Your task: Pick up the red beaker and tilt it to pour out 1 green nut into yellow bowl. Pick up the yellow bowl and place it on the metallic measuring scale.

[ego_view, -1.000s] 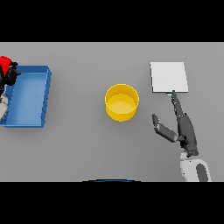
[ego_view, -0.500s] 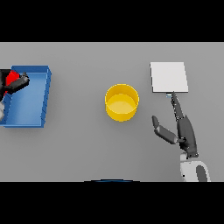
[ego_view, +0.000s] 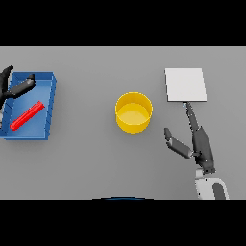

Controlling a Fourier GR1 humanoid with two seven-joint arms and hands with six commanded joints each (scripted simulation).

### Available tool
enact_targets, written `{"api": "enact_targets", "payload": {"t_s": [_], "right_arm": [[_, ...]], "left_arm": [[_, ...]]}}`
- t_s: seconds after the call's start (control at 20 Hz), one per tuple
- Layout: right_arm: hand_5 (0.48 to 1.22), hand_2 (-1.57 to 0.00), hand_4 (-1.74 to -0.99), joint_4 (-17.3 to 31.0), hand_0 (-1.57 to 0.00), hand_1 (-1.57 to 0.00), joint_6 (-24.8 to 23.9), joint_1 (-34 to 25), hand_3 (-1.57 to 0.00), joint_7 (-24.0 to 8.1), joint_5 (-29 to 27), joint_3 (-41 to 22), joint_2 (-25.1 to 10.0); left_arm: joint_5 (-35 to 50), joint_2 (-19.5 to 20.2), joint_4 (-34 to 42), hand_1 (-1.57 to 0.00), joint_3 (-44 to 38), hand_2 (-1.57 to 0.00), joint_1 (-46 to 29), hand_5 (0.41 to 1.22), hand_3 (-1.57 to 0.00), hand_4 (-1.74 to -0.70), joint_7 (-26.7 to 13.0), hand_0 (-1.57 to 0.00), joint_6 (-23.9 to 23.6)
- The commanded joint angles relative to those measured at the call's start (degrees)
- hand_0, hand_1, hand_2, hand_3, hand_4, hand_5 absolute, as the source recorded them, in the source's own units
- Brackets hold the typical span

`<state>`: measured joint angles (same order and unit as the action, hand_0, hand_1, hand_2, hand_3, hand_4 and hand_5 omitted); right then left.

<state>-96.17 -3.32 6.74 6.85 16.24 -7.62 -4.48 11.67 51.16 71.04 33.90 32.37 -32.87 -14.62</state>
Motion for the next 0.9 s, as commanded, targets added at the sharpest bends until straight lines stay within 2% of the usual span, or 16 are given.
{"api": "enact_targets", "payload": {"t_s": [0.0,0.1,0.2,0.25,0.4,0.6,0.75,0.85], "right_arm": [[0.660,0.00,-1.195,-0.1,0.00,0.00,-0.4,-0.2,0.00,-0.5,1.0,-0.2,-0.3],[0.662,0.00,-1.198,-0.4,0.00,0.00,-0.5,-0.5,0.00,-1.4,2.6,-0.9,-0.8],[0.694,0.00,-1.162,-0.2,0.00,0.00,2.1,-2.5,0.00,-0.1,2.5,-2.0,-2.1],[0.708,0.00,-1.180,0.7,0.00,0.00,3.5,-3.9,0.00,0.4,3.2,-2.4,-3.5],[0.707,0.00,-1.234,1.9,0.00,0.00,7.3,-9.3,0.00,-1.5,5.6,-3.9,-7.5],[0.677,0.00,-1.282,3.8,0.00,0.00,10.8,-15.4,0.00,-4.1,14.1,-8.8,-12.8],[0.668,0.00,-1.276,6.5,0.00,0.00,14.4,-21.6,0.00,-3.6,19.6,-12.3,-16.9],[0.664,0.00,-1.270,7.7,0.00,0.00,16.3,-24.9,0.00,-1.8,21.7,-14.5,-18.3]], "left_arm": [[-0.2,-0.4,0.0,-0.06,-0.2,-0.06,0.4,0.674,-0.06,-0.78,0.2,-0.08,-0.6],[0.4,-0.5,-0.8,-0.04,-1.2,-0.04,0.2,0.671,-0.04,-0.79,2.0,-0.05,-1.3],[0.3,-0.5,-1.3,-0.03,-1.3,-0.03,0.2,0.679,-0.02,-0.78,3.3,-0.03,-1.1],[0.1,-1.2,-1.1,-0.02,-0.7,-0.02,0.5,0.685,-0.02,-0.78,2.4,-0.03,-1.2],[0.7,-1.2,-0.6,-0.01,-0.9,-0.01,0.0,0.704,-0.01,-0.79,2.4,-0.01,-1.5],[0.4,-1.7,-1.1,0.00,-0.5,0.00,0.3,0.709,0.00,-0.79,2.6,0.00,-1.2],[0.4,-1.5,-1.4,0.00,-0.5,0.00,0.4,0.712,0.00,-0.79,2.9,0.00,-1.0],[0.5,-1.5,-1.2,0.00,-0.5,0.00,1.0,0.719,0.00,-0.79,2.5,0.00,-0.8]]}}
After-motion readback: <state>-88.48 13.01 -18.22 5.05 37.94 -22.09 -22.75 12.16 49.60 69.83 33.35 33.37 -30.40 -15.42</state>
